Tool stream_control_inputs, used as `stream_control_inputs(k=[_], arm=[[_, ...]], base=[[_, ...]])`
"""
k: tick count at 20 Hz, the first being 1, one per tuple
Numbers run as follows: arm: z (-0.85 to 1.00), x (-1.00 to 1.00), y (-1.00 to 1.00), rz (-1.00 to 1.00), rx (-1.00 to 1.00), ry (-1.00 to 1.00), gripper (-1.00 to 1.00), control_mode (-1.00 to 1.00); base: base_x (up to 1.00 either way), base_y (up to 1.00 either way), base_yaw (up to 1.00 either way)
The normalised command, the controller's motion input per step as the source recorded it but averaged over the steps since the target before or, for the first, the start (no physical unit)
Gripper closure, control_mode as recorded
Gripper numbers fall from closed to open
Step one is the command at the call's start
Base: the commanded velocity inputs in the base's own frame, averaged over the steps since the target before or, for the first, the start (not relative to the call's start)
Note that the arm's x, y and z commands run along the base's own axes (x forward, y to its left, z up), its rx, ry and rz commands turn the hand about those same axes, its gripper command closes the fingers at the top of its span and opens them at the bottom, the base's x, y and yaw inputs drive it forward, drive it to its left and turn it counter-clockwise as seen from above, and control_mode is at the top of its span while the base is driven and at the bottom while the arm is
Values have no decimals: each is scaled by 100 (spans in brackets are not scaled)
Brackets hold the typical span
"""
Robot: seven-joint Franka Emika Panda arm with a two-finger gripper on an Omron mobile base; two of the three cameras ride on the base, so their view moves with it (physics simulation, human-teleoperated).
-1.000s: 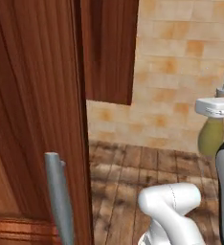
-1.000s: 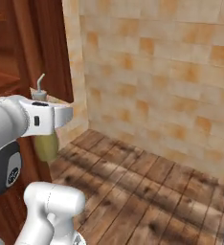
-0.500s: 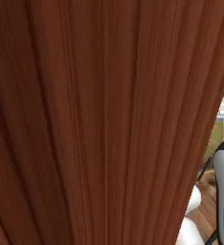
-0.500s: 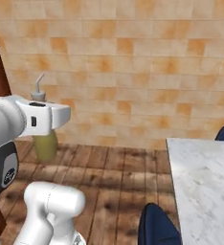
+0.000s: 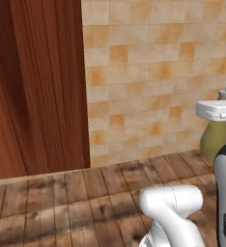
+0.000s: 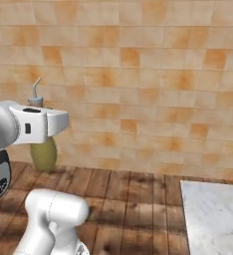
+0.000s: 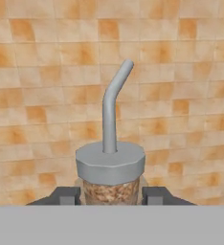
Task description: Retrieve the bottle and the shaker from the cabinet and place them next to the mixing bowl on the counter. Then add garlic from the fridge to the mixing bowl.
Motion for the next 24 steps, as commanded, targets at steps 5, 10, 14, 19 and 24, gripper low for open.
stream_control_inputs(k=[5,10,14,19,24], arm=[[0,0,0,0,0,0,100,100],[0,0,0,0,0,0,100,100],[0,0,0,0,0,0,100,100],[0,0,0,0,0,0,100,100],[0,0,0,0,0,0,100,100]], base=[[100,-34,0],[100,-40,0],[76,-37,-38],[58,1,-70],[57,45,-74]])
